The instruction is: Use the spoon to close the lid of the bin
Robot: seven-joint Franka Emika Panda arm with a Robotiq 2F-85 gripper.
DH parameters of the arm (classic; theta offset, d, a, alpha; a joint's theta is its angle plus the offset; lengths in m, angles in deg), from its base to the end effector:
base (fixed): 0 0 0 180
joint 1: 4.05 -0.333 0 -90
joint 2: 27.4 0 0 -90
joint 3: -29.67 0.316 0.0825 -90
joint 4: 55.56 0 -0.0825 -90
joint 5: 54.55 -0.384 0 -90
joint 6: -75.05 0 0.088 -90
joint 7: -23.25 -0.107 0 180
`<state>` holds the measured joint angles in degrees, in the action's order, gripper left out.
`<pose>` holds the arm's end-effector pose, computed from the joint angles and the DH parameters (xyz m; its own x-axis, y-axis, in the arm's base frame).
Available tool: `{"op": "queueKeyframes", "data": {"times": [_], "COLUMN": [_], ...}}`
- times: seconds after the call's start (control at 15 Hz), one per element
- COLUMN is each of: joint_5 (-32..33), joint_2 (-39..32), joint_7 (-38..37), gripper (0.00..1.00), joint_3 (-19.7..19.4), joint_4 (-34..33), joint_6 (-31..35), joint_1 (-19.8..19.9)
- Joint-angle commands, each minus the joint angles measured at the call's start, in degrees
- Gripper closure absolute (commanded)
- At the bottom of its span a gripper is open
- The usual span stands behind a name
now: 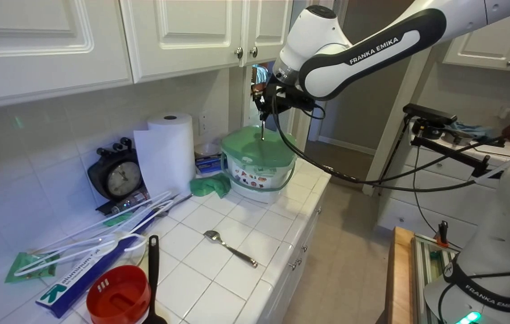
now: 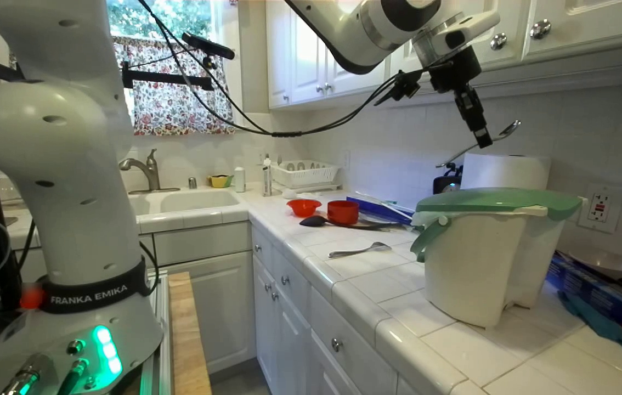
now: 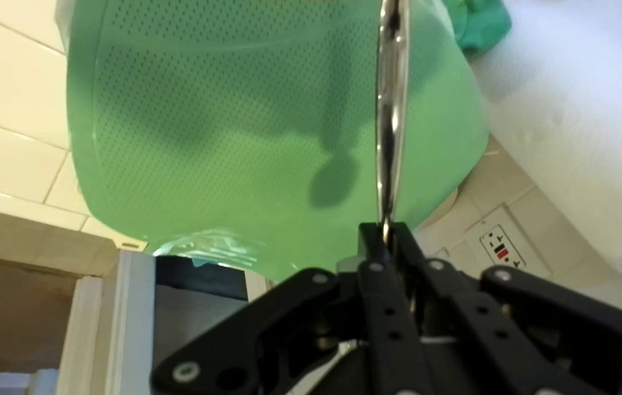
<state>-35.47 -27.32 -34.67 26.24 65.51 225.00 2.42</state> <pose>0.5745 -0.0928 0.4700 0.4736 -0.7430 0.4729 -0.7493 -0.6221 -0.2270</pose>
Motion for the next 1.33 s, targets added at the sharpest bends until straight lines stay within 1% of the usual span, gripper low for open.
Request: {"op": "queueKeyframes", "data": {"times": [0.0, 0.53, 0.8, 0.87, 1.0, 1.27], "joint_5": [-4.36, -7.57, -8.38, -10.47, -11.33, -11.95], "joint_2": [-2.35, -6.71, -9.10, -9.76, -10.90, -12.92], "joint_7": [3.72, 8.71, 10.85, 13.18, 14.36, 16.47], "gripper": [0.96, 0.96, 0.96, 0.96, 0.96, 0.96], "joint_3": [0.66, 1.71, 2.09, 2.46, 2.46, 2.45], "joint_4": [-2.38, -5.36, -7.24, -7.70, -8.42, -9.71], "joint_6": [-4.35, -11.89, -14.24, -15.17, -16.36, -18.06], "joint_1": [-2.12, -5.50, -6.78, -6.81, -7.33, -8.23]}}
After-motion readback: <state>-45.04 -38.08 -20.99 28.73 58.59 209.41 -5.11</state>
